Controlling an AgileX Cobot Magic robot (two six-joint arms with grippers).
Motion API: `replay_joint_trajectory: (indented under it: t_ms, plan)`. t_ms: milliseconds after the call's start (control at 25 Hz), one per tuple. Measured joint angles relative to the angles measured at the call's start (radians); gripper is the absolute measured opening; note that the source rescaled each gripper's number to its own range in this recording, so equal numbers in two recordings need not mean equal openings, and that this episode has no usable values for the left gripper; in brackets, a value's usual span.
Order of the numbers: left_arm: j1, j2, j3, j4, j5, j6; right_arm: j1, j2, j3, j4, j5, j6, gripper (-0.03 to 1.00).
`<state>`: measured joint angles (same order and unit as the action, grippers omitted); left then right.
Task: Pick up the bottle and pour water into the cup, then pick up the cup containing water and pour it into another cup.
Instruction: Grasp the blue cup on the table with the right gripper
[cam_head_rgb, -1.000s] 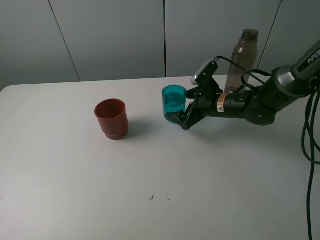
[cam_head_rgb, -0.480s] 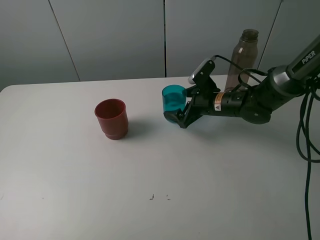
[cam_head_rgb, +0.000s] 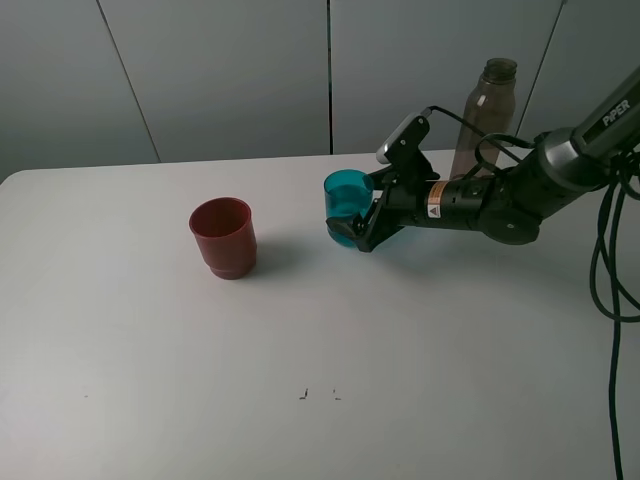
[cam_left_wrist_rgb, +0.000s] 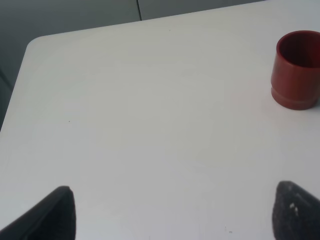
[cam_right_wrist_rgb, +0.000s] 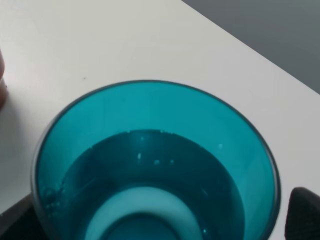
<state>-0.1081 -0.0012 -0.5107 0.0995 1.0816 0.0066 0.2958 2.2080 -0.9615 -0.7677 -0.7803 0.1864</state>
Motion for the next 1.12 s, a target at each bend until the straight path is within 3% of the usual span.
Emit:
replay_joint_trajectory:
  t_ms: [560,1120]
  plan:
    - [0.000,0.000,0.000,0.000,0.000,0.000,0.000,0.000,-0.002,-0.004,0.005,-0.042,0.99]
    - [0.000,0.000,0.000,0.000,0.000,0.000,0.000,0.000,-0.022,-0.010,0.007,0.017,0.99]
